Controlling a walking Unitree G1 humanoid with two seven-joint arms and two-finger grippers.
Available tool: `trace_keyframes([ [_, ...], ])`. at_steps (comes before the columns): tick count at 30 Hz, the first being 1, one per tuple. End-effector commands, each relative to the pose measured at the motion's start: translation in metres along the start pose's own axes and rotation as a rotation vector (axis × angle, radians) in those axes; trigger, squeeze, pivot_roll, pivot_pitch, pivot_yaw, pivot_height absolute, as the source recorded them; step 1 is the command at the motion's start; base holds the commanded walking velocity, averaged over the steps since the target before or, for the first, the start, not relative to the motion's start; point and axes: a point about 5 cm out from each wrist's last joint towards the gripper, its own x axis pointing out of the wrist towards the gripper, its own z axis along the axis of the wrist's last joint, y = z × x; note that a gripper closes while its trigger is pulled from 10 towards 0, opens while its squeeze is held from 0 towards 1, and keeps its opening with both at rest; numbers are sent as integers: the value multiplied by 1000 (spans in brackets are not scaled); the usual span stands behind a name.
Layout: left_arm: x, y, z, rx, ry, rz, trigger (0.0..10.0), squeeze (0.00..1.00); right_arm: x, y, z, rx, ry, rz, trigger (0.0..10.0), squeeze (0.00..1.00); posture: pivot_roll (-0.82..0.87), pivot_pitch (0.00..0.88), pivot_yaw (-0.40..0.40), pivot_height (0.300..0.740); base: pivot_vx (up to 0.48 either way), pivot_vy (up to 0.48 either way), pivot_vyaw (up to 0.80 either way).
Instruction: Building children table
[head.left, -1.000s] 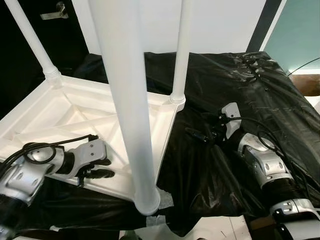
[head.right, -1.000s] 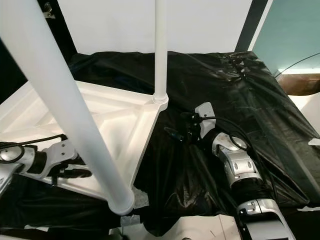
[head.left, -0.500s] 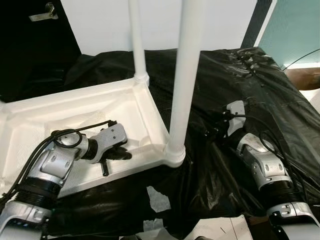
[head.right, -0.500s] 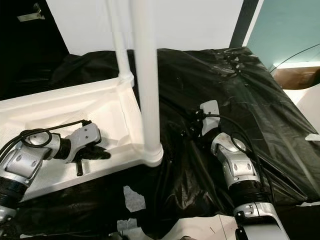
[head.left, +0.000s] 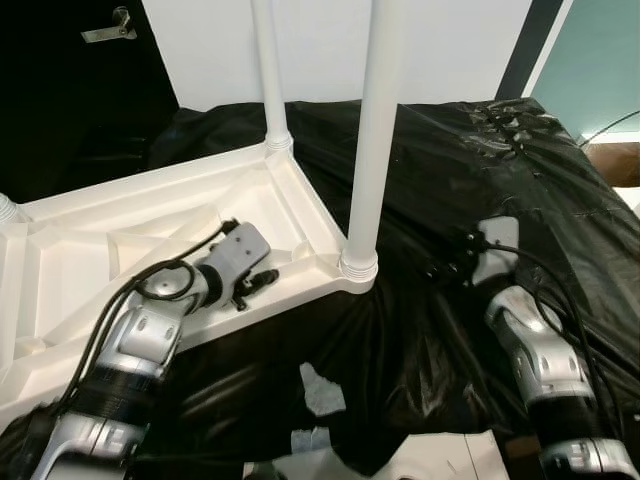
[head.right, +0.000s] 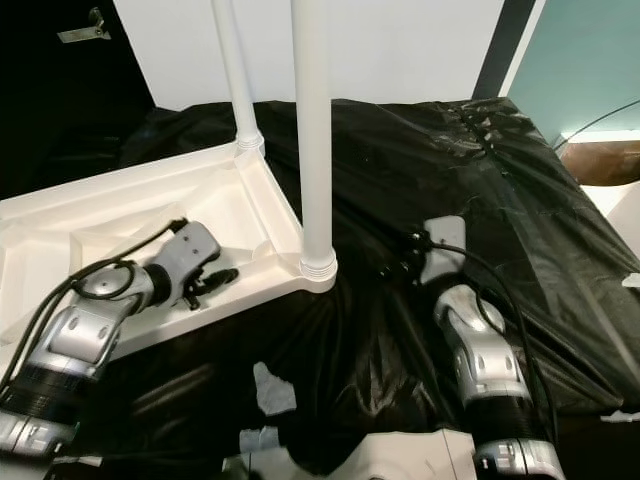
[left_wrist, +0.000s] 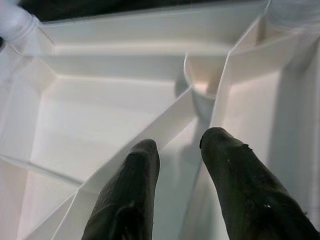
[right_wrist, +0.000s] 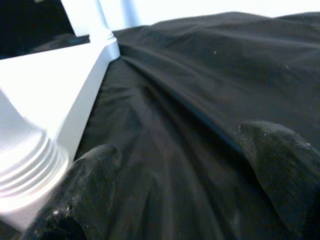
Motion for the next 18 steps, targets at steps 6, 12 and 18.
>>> trace_keyframes([
  [6, -35, -3, 12, 0, -133, -32, 10000, 0, -16, 10, 1, 8, 3, 97, 10000, 0, 99, 115, -22, 740, 0, 0, 0],
  [12, -42, -10, 18, -99, -201, -7, 10000, 0, -16, 21, 5, 28, 0, 234, 10000, 0, 108, 117, -27, 740, 0, 0, 0],
  [18, -43, -7, 12, -158, -183, 135, 10000, 0, -8, 29, 12, 19, 5, 361, 10000, 0, 103, 110, -30, 740, 0, 0, 0],
])
